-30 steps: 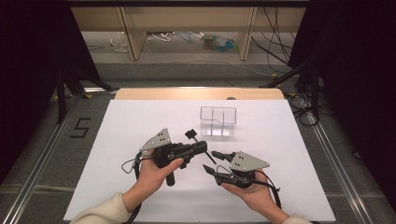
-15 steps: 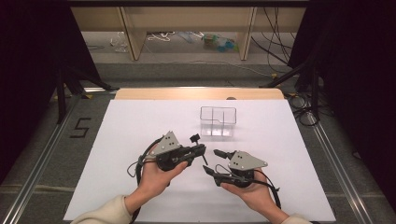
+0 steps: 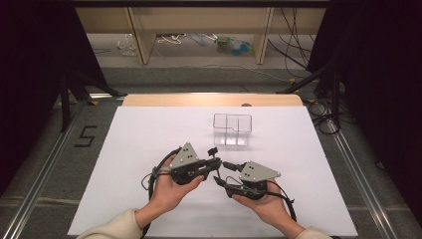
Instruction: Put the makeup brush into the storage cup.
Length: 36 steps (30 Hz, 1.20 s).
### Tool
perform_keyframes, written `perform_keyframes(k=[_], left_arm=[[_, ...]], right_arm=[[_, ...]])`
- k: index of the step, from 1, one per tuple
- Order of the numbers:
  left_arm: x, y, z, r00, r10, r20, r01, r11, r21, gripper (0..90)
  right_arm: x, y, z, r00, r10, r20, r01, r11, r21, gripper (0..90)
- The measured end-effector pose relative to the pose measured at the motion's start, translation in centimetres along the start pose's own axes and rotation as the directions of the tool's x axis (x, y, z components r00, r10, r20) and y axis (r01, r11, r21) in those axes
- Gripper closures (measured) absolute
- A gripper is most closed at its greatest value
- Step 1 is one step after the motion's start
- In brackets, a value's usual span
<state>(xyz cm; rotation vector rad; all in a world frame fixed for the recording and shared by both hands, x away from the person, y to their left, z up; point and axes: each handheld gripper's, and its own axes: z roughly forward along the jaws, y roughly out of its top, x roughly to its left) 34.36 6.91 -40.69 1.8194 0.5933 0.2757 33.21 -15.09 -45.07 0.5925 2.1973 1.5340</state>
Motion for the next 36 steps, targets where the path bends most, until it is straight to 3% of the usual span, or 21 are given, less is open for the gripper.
perform_keyframes(k=[17, 27, 36], left_arm=[[-0.07, -0.11, 0.23, 0.9999, -0.01, 0.01, 0.01, 0.9999, 0.005, 84.9], [-0.01, -0.2, 0.35, 0.9997, 0.002, 0.025, -0.002, 1.0, 0.003, 84.9], [-0.14, -0.24, 0.4, 0.9997, -0.002, 0.025, 0.002, 1.0, 0.001, 84.9]], right_arm=[[0.07, 0.21, 0.24, 0.9995, -0.015, -0.029, 0.014, 1.0, -0.013, 66.6], [0.09, 0.25, 0.36, 0.9993, -0.007, -0.035, 0.005, 0.999, -0.045, 73.7], [0.08, 0.25, 0.18, 0.9996, -0.007, -0.029, 0.006, 0.999, -0.033, 79.8]])
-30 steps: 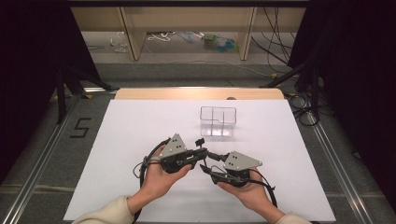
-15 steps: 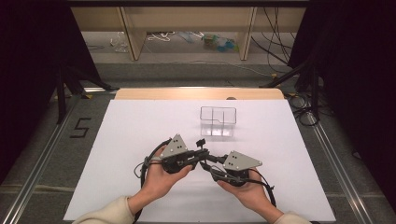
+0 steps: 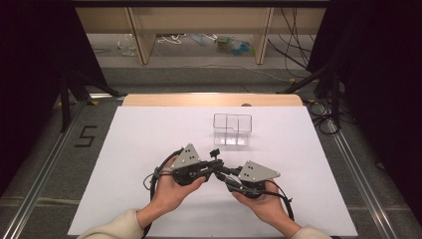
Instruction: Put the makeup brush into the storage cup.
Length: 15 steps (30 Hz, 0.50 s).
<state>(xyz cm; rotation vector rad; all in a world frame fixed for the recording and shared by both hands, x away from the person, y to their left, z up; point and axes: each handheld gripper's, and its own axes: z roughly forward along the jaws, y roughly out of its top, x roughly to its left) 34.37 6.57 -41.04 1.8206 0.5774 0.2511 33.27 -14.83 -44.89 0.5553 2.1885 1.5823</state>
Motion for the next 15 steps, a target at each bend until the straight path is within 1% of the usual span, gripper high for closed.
perform_keyframes(k=[4, 5, 8, 9, 11, 12, 15], left_arm=[[0.0, -0.01, 0.02, 1.0, 0.003, 0.002, -0.003, 1.0, -0.001, 84.9], [0.04, -0.01, 0.04, 0.9999, 0.009, 0.007, -0.009, 1.0, -0.001, 84.9], [0.06, -0.02, 0.08, 0.9998, 0.017, 0.008, -0.017, 0.9998, -0.002, 84.9], [0.06, -0.02, 0.09, 0.9998, 0.017, 0.008, -0.017, 0.9999, -0.002, 84.8], [0.06, -0.03, 0.09, 0.9998, 0.018, 0.009, -0.018, 0.9998, -0.002, 84.8], [0.07, -0.03, 0.08, 0.9998, 0.02, 0.008, -0.02, 0.9998, -0.002, 84.8], [-0.03, -0.05, 0.08, 1.0, 0.007, 0.002, -0.007, 1.0, -0.003, 84.7]], right_arm=[[-0.01, 0.0, -0.07, 1.0, 0.0, 0.002, 0.0, 1.0, 0.001, 82.3], [-0.04, -0.01, -0.07, 1.0, -0.006, 0.001, 0.006, 1.0, 0.003, 82.8], [-0.04, -0.04, -0.12, 0.9999, 0.01, 0.005, -0.01, 1.0, 0.001, 85.0], [-0.09, -0.11, 0.05, 0.9999, 0.011, -0.003, -0.011, 1.0, -0.018, 85.2], [-0.05, -0.05, -0.09, 0.9999, 0.009, 0.007, -0.009, 1.0, -0.001, 85.3], [-0.09, -0.09, 0.01, 0.9999, 0.011, -0.003, -0.011, 1.0, -0.014, 85.3], [-0.08, -0.09, 0.02, 0.9999, 0.012, -0.002, -0.012, 1.0, -0.018, 85.4]])
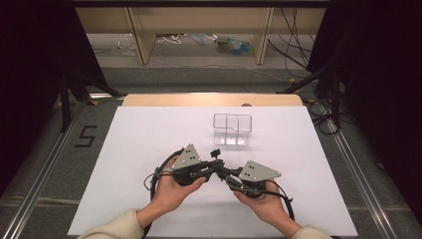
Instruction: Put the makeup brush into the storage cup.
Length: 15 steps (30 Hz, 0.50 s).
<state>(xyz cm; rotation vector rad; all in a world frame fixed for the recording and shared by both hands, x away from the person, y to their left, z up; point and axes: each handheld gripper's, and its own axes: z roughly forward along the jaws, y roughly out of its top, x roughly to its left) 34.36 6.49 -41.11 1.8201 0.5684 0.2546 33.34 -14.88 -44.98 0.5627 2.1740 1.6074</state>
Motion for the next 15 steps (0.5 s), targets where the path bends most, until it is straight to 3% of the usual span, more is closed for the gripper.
perform_keyframes(k=[8, 15], left_arm=[[0.03, -0.08, -0.04, 1.0, 0.007, -0.007, -0.007, 1.0, -0.002, 78.8], [-0.17, -0.23, -0.81, 0.9995, 0.03, 0.01, -0.029, 0.9994, -0.019, 64.4]], right_arm=[[-0.29, -0.04, -0.18, 0.9999, 0.003, 0.015, -0.003, 1.0, 0.015, 85.5], [-0.68, -0.03, -0.45, 0.9994, 0.013, 0.031, -0.014, 1.0, 0.024, 85.5]])
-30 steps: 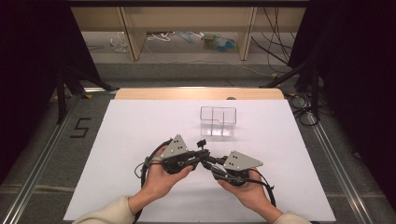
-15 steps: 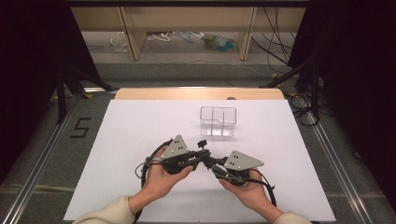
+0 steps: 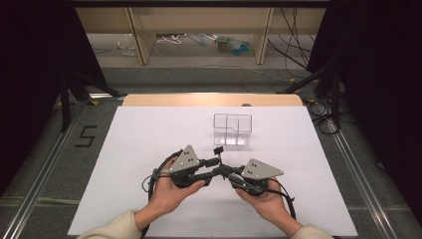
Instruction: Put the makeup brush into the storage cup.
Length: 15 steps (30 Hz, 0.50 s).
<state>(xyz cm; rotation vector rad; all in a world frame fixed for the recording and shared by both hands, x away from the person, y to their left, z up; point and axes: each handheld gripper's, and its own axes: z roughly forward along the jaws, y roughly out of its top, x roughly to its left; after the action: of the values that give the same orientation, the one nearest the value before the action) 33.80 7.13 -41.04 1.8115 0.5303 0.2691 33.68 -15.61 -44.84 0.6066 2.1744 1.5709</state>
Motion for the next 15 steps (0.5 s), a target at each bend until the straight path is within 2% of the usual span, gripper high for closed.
perform_keyframes(k=[3, 6, 9, 11, 14, 15], left_arm=[[0.1, -0.2, -0.7, 0.9999, 0.006, -0.013, -0.007, 0.9999, -0.011, 58.7], [0.2, -0.4, -1.4, 0.9997, 0.003, -0.024, -0.004, 0.9997, -0.022, 53.5], [0.1, -0.7, -2.1, 0.9983, 0.046, -0.035, -0.047, 0.9985, -0.027, 47.1], [0.1, -0.9, -2.5, 0.9979, 0.048, -0.043, -0.049, 0.9983, -0.031, 41.5], [0.2, -1.2, -3.0, 0.9975, 0.049, -0.051, -0.051, 0.9978, -0.043, 31.5], [0.2, -1.3, -3.1, 0.9966, 0.062, -0.054, -0.065, 0.9967, -0.048, 29.8]], right_arm=[[-0.2, 0.0, 0.1, 1.0, 0.006, 0.0, -0.006, 1.0, -0.021, 85.5], [-0.3, 0.0, -0.2, 0.9999, 0.008, 0.012, -0.008, 1.0, -0.003, 85.5], [-0.4, 0.0, -0.1, 1.0, 0.006, 0.008, -0.006, 1.0, -0.021, 85.5], [-0.5, 0.0, -0.2, 0.9998, 0.008, 0.016, -0.008, 1.0, -0.003, 85.5], [-0.6, 0.0, -0.2, 0.9995, 0.015, 0.027, -0.014, 1.0, -0.015, 85.5], [-0.7, 0.1, -0.4, 0.9998, 0.011, 0.019, -0.011, 1.0, -0.005, 85.5]])
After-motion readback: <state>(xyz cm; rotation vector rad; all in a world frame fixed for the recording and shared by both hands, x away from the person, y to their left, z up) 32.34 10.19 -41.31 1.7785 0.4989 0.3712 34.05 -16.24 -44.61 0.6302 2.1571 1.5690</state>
